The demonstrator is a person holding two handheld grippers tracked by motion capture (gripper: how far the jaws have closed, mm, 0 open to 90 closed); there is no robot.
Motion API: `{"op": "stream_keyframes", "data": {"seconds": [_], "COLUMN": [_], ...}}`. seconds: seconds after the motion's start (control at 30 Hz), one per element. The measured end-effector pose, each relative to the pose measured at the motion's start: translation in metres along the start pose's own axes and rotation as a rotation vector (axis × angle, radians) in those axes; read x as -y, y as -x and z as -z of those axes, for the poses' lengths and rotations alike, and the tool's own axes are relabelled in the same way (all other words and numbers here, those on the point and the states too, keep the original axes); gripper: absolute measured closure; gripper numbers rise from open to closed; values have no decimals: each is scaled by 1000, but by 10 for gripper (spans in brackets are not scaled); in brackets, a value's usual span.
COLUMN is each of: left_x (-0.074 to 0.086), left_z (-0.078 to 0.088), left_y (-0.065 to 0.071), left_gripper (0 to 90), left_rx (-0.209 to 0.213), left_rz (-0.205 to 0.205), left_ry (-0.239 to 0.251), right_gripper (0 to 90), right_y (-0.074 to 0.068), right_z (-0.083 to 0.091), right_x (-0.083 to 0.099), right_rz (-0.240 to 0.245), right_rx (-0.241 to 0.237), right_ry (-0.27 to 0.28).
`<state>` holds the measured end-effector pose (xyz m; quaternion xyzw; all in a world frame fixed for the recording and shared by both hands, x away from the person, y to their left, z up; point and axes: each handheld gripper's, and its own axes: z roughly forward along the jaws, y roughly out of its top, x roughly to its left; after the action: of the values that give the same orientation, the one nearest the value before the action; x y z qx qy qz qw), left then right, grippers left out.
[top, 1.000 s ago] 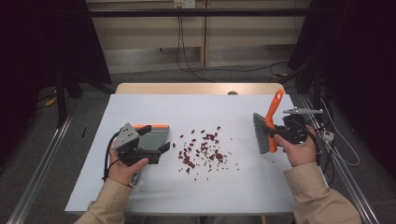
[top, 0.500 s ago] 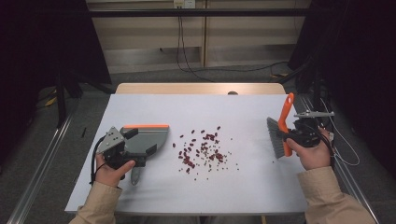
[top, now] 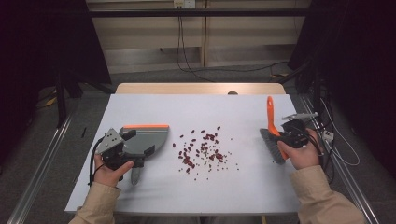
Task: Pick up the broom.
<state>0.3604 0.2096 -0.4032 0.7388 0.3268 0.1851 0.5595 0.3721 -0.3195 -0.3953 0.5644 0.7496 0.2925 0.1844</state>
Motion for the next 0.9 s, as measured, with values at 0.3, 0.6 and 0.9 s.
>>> {"op": "stream_keyframes", "data": {"seconds": [0.3, 0.6, 0.9], "left_x": [4, 4, 4], "left_z": [2, 5, 5], "left_y": [-1, -2, -1], "left_gripper": [43, 43, 43], "left_rx": [5, -6, -3], "left_rz": [1, 5, 1], "left_ry": [-7, 8, 3], "right_gripper": [705, 711, 711], "right_y": [2, -12, -56], "right_z": [-24, -16, -32], "right_x": [-4, 18, 9], "right_rz": [46, -8, 13], "right_rx": [13, -4, 18], "right_ry": [-38, 70, 119]}}
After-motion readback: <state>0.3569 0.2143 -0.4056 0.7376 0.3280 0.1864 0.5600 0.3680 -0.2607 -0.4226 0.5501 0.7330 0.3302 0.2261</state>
